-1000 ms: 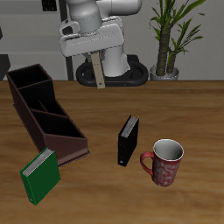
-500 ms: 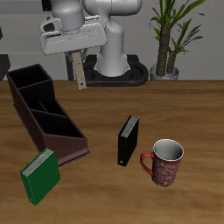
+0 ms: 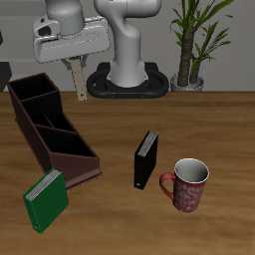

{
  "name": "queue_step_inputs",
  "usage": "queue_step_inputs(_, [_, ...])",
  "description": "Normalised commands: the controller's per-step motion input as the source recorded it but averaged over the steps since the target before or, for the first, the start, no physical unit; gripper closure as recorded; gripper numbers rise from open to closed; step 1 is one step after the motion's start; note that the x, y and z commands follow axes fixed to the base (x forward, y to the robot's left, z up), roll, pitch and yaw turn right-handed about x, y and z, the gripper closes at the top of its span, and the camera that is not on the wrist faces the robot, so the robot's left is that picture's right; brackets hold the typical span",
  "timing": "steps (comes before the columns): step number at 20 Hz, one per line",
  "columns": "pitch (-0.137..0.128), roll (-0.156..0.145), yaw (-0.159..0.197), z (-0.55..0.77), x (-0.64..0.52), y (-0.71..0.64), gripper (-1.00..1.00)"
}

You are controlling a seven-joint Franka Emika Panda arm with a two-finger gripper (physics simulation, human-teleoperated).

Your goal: Place the yellow book into the right desk caddy's back compartment

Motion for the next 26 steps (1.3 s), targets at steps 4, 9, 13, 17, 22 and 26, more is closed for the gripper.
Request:
queue_step_inputs(4, [-0.007,-0.07,0.045,0.05,0.12,-0.45,1.0])
queue_step_inputs(9, [0.009,-0.091,-0.01,-0.04,0.03,-0.51,1.0])
queue_step_inputs(13, [0.004,-0.075,0.022,-0.09,-0.06,-0.31,1.0])
queue_step_inputs(17, [0.001,-0.053,0.023,-0.11,-0.03,-0.15,1.0])
queue_step_inputs(22, [-0.012,-0.042,0.032,-0.05,-0.01,-0.14,1.0])
queue_step_inputs(26, [-0.019,-0.045,0.008,0.01,0.0,-0.22,1.0])
